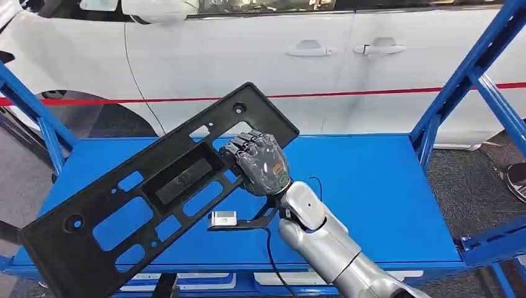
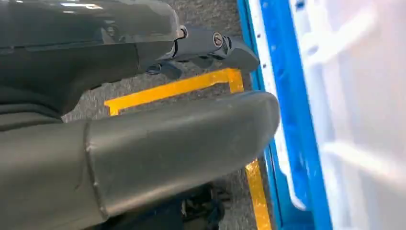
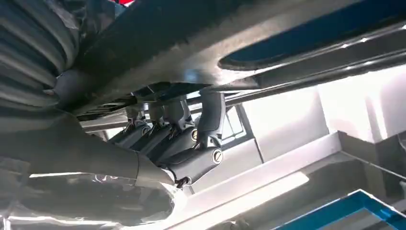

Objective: Take the parts from the cabinet and place them on the table.

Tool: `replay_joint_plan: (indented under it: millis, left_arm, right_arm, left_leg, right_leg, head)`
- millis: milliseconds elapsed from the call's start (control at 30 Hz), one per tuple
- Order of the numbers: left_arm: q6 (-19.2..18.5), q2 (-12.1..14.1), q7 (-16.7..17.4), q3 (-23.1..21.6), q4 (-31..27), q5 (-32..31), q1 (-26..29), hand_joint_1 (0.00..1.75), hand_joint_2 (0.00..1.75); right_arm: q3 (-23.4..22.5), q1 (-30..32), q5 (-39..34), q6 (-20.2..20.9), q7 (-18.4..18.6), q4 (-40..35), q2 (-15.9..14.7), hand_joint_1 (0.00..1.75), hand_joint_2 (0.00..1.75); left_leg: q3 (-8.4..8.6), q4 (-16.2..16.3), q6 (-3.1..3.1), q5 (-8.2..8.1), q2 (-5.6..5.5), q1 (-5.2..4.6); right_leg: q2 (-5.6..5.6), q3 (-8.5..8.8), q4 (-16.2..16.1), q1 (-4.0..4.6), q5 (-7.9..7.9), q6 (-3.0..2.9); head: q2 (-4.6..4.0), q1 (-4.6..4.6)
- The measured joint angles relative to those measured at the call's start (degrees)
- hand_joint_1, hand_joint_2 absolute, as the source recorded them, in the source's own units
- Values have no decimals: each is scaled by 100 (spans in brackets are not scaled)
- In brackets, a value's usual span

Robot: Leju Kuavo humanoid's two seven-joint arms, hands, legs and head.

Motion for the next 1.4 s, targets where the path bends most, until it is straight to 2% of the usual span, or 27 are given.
replay_joint_plan:
  millis: [33,67,133,200,233,300,333,467,500,533,567,633,667,700,733,800,833,867,1000,1033,1133,1167,1200,1267,1333,1367,1400]
  left_arm:
    - [2,0,-2,0,0,0,7,0,0]
    - [2,0,0,0,0,2,5,0,0]
    - [2,0,-2,0,0,15,2,0,0]
    - [0,0,-2,0,0,15,10,0,0]
    - [0,0,-2,0,0,17,10,0,0]
    - [-7,0,-6,0,0,15,-7,0,0]
    - [-9,9,-9,0,-2,15,-31,0,0]
    - [-15,35,-20,0,-2,15,-34,0,0]
    - [-15,35,-20,0,0,15,-18,0,0]
    - [-22,35,-18,0,0,13,-31,0,0]
    - [-44,35,-17,0,0,13,-37,0,0]
    - [-182,33,-2,0,0,55,-29,0,0]
    - [-247,33,2,2,0,74,-21,0,0]
    - [-300,33,7,4,0,105,-16,0,0]
    - [-328,33,15,9,0,116,-11,0,0]
    - [-423,33,15,11,0,118,-5,0,0]
    - [-483,33,9,11,0,118,-11,0,0]
    - [-518,33,-9,11,0,118,-8,0,0]
    - [-557,33,-50,11,0,116,9,0,0]
    - [-555,33,-55,11,0,116,16,0,0]
    - [-533,31,-55,11,0,116,18,0,0]
    - [-531,31,-55,11,0,116,19,0,0]
    - [-531,31,-55,11,0,116,22,0,0]
    - [-529,31,-55,11,0,116,22,0,0]
    - [-529,28,-55,11,0,116,5,0,0]
    - [-527,31,-55,11,0,116,-13,0,0]
    - [-523,31,-57,11,0,116,-10,0,0]
  right_arm:
    - [9,-7,-2,0,0,11,22,175,175]
    - [17,-19,-9,0,0,11,44,175,175]
    - [39,-29,-48,0,-9,24,59,175,175]
    - [55,-29,-63,0,-13,59,61,175,175]
    - [59,-30,-63,2,-15,70,61,175,175]
    - [61,-50,-67,2,-26,70,79,175,175]
    - [61,-68,-72,2,-28,68,99,175,175]
    - [63,-90,-83,4,-42,72,134,175,175]
    - [66,-93,-83,2,-55,74,131,175,175]
    - [70,-95,-83,4,-57,85,127,175,175]
    - [72,-98,-83,2,-57,90,125,175,175]
    - [74,-93,-85,0,-59,94,118,175,175]
    - [76,-92,-85,0,-59,103,114,175,175]
    - [79,-86,-85,0,-59,111,105,175,175]
    - [81,-83,-85,0,-59,120,99,175,175]
    - [83,-87,-87,4,-59,118,96,175,175]
    - [83,-91,-92,4,-59,112,96,175,175]
    - [85,-90,-92,7,-59,98,99,175,175]
    - [87,-71,-98,7,-57,98,90,175,175]
    - [87,-78,-92,7,-57,98,88,175,175]
    - [87,-73,-74,7,-55,96,86,175,175]
    - [87,-64,-70,7,-52,96,86,175,175]
    - [87,-48,-61,7,-50,98,81,175,175]
    - [87,-27,-61,4,-50,98,70,175,175]
    - [88,-31,-61,2,-50,96,70,175,175]
    - [87,-30,-61,0,-50,79,70,175,175]
    - [88,-32,-61,0,-48,79,68,175,175]
  left_leg:
    - [-55,118,-37,-188,12,4]
    - [-168,453,-71,-505,16,16]
    - [-436,1314,-123,-1019,18,29]
    - [-416,1605,-140,-1143,18,29]
    - [-192,1338,-127,-1033,18,28]
    - [550,260,-66,-692,18,21]
    - [813,-200,-8,-730,20,2]
    - [706,-166,141,-536,13,-81]
    - [680,-259,184,-408,18,-31]
    - [663,-291,196,-310,53,-15]
    - [576,-303,271,-235,52,-8]
    - [391,-289,274,-95,60,-10]
    - [295,-274,271,-36,66,-10]
    - [203,-253,261,21,71,-10]
    - [110,-233,249,70,72,-7]
    - [-77,-158,201,146,71,3]
    - [-128,-96,169,170,70,3]
    - [-208,-42,136,187,61,-28]
    - [-229,-62,-22,348,56,-3]
    - [-263,11,-50,228,55,29]
    - [-615,1073,-130,-741,58,39]
    - [-711,1478,-144,-926,57,38]
    - [-728,1743,-148,-966,57,38]
    - [-380,1461,-130,-682,57,38]
    - [380,422,-67,-425,56,33]
    - [658,-75,-5,-619,55,12]
    - [710,-108,8,-561,54,-28]
  right_leg:
    - [-13,-31,-21,4,45,-29]
    - [-18,-81,-27,4,91,-74]
    - [-25,-196,-22,16,174,-75]
    - [-37,-315,-13,22,260,-70]
    - [-37,-382,-3,23,312,-64]
    - [-34,-486,5,26,410,-38]
    - [-42,-496,9,19,462,-19]
    - [-49,-468,-106,-1,649,143]
    - [-37,-487,-139,35,699,184]
    - [-19,-541,-65,6,515,202]
    - [-8,-618,173,8,138,215]
    - [-4,-821,1043,4,-568,258]
    - [-5,-886,1419,4,-708,278]
    - [-4,-870,1622,0,-683,295]
    - [-5,-741,1586,-8,-551,301]
    - [-6,-113,871,-27,-238,296]
    - [-5,271,386,-36,-272,283]
    - [6,514,-22,-11,-495,250]
    - [16,368,1,22,-340,58]
    - [-12,339,-10,0,-278,2]
    - [-20,116,-12,8,-98,-70]
    - [-20,37,-9,15,-42,-70]
    - [-19,-47,0,19,19,-63]
    - [-19,-187,19,19,117,-45]
    - [-17,-269,34,20,196,-14]
    - [-19,-288,35,12,237,20]
    - [-21,-292,19,20,274,59]
  head:
    - [0,-7]
    - [0,-7]
    - [0,-4]
    - [0,-7]
    - [0,-7]
    - [0,-7]
    - [0,-4]
    - [0,-9]
    - [0,-4]
    - [0,-9]
    - [0,-2]
    - [0,-4]
    - [0,-4]
    - [0,-4]
    - [0,-4]
    - [0,-7]
    - [0,-4]
    - [0,-4]
    - [0,-7]
    - [0,-4]
    - [0,-20]
    - [0,-20]
    - [0,-20]
    - [0,-20]
    - [0,-20]
    - [0,-22]
    - [0,-15]
